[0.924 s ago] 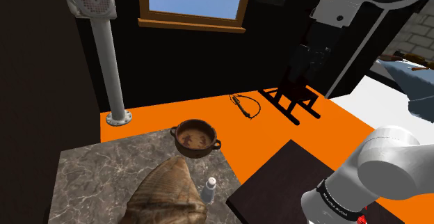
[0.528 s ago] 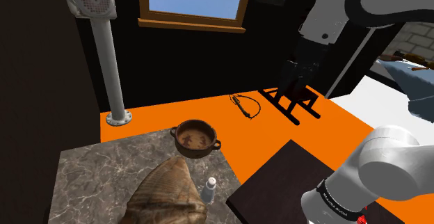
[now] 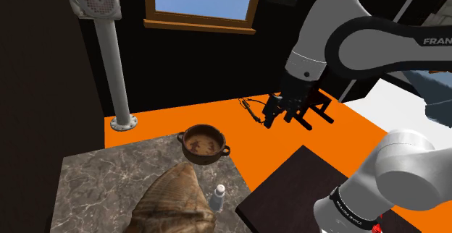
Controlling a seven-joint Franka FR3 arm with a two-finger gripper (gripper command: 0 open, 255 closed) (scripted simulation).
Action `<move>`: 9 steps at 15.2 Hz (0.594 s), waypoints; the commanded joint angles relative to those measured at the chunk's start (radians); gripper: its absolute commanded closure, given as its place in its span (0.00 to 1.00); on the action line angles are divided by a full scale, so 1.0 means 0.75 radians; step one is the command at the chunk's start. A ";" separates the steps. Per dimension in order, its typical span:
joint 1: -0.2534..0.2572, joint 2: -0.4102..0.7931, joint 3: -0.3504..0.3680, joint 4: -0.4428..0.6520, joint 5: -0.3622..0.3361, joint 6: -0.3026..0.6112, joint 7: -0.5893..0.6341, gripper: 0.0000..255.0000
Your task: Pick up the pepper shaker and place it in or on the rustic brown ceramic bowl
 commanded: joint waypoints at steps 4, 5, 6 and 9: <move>0.060 0.149 0.136 -0.066 0.104 0.241 0.095 0.00; 0.069 0.188 0.163 -0.074 0.122 0.292 0.112 0.00; 0.078 0.230 0.191 -0.080 0.139 0.345 0.129 0.00; 0.098 0.372 0.275 -0.085 0.179 0.506 0.184 0.00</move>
